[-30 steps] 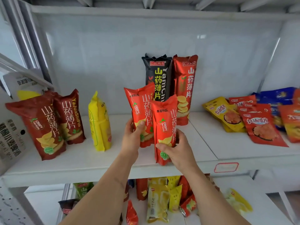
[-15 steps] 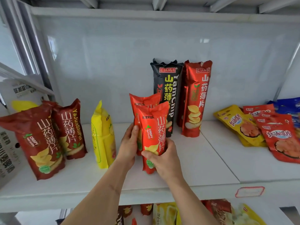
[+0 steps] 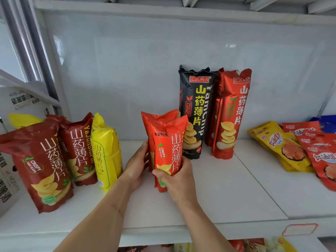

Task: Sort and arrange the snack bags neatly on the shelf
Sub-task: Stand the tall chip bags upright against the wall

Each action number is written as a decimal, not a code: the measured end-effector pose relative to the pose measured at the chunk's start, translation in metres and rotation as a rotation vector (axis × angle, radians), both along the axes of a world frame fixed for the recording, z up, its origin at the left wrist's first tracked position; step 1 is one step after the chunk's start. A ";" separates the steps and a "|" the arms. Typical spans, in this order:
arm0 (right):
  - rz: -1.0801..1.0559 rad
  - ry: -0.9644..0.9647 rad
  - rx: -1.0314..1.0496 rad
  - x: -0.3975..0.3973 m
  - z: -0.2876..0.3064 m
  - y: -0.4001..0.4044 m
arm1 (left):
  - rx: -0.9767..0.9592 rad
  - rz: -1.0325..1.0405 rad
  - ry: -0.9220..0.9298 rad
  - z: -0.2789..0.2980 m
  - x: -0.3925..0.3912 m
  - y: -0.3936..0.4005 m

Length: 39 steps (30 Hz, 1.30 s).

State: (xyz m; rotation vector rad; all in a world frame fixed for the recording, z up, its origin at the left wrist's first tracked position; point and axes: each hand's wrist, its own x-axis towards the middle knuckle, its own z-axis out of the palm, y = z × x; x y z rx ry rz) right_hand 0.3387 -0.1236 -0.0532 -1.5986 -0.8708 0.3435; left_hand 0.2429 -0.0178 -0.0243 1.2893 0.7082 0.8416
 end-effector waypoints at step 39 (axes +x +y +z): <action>-0.147 -0.136 -0.194 0.022 0.002 0.074 | 0.317 0.123 0.004 0.007 0.068 0.061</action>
